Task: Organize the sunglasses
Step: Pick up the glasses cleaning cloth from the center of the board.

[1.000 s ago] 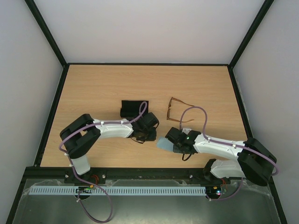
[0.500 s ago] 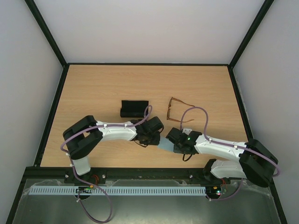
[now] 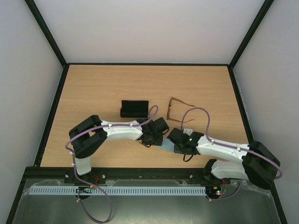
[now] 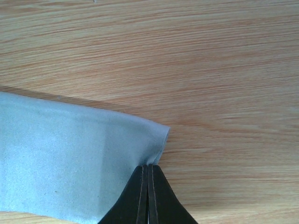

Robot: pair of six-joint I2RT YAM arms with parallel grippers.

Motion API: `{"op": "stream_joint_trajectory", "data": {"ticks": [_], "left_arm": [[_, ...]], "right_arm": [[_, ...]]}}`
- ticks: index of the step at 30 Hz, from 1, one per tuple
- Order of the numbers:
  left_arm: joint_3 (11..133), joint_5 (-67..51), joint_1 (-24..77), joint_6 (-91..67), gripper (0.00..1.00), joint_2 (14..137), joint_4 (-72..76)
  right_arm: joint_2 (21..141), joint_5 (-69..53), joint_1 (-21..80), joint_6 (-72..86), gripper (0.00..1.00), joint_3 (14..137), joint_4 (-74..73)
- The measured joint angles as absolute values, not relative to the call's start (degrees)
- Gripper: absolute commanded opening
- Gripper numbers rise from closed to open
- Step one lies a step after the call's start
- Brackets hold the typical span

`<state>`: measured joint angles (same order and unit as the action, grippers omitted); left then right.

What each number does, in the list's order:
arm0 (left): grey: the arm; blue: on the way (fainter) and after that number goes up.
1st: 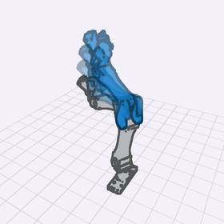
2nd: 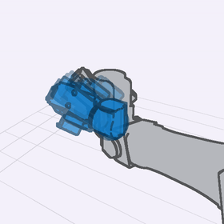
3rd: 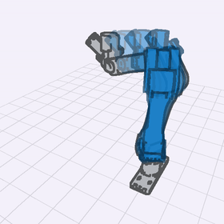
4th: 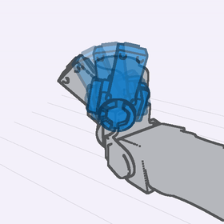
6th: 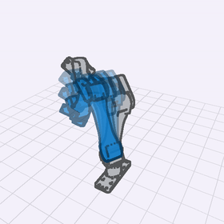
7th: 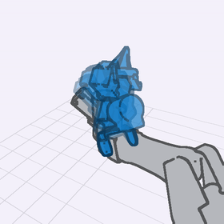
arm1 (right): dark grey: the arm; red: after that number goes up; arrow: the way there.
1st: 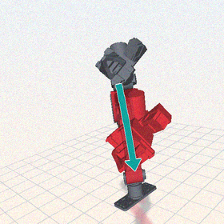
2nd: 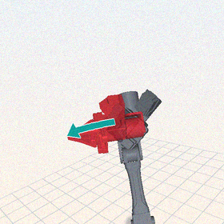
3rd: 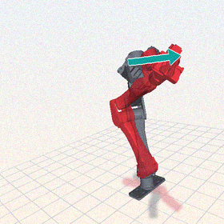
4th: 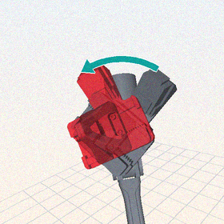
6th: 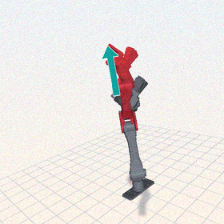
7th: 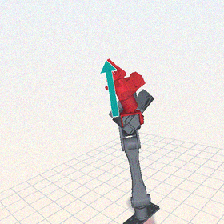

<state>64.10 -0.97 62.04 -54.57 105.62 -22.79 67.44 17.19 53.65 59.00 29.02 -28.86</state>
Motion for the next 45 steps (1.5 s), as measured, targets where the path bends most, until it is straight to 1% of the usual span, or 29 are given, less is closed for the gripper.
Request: {"op": "stream_joint_trajectory", "data": {"ticks": [13, 26, 31, 32, 34, 36, 39, 45], "left_arm": [[70.57, 4.10, 63.33, -54.37, 0.42, 110.06, -29.69], [71.79, 8.27, 63.64, -54.22, 0.40, 111.15, -32.10], [70.04, 8.99, 63.68, -54.30, 0.42, 109.82, -31.33], [68.82, 8.84, 63.68, -54.30, 0.41, 108.88, -30.94], [66.32, 7.62, 63.53, -54.28, 0.33, 106.74, -30.74], [64.88, 5.43, 63.31, -53.95, 0.28, 105.36, -30.48], [64.69, 2.07, 63.31, -53.01, 0.26, 104.86, -28.14], [64.71, -2.33, 63.48, -52.18, 0.26, 105.12, -23.77]], "right_arm": [[65.89, 16.86, 53.65, 59.00, 0.01, 28.21, -28.88], [65.36, 16.58, 53.65, 59.11, 0.01, 27.38, -28.82], [65.30, 16.51, 53.65, 59.11, 0.01, 27.31, -28.62], [65.25, 16.49, 53.65, 59.11, 0.01, 27.31, -28.51], [65.19, 16.45, 53.65, 59.11, 0.01, 27.24, -28.36], [65.06, 16.32, 53.65, 59.13, 0.01, 27.20, -28.32], [64.86, 16.10, 53.65, 59.13, 0.01, 27.11, -28.23], [64.47, 15.97, 53.65, 59.16, 0.01, 26.81, -28.10]]}}
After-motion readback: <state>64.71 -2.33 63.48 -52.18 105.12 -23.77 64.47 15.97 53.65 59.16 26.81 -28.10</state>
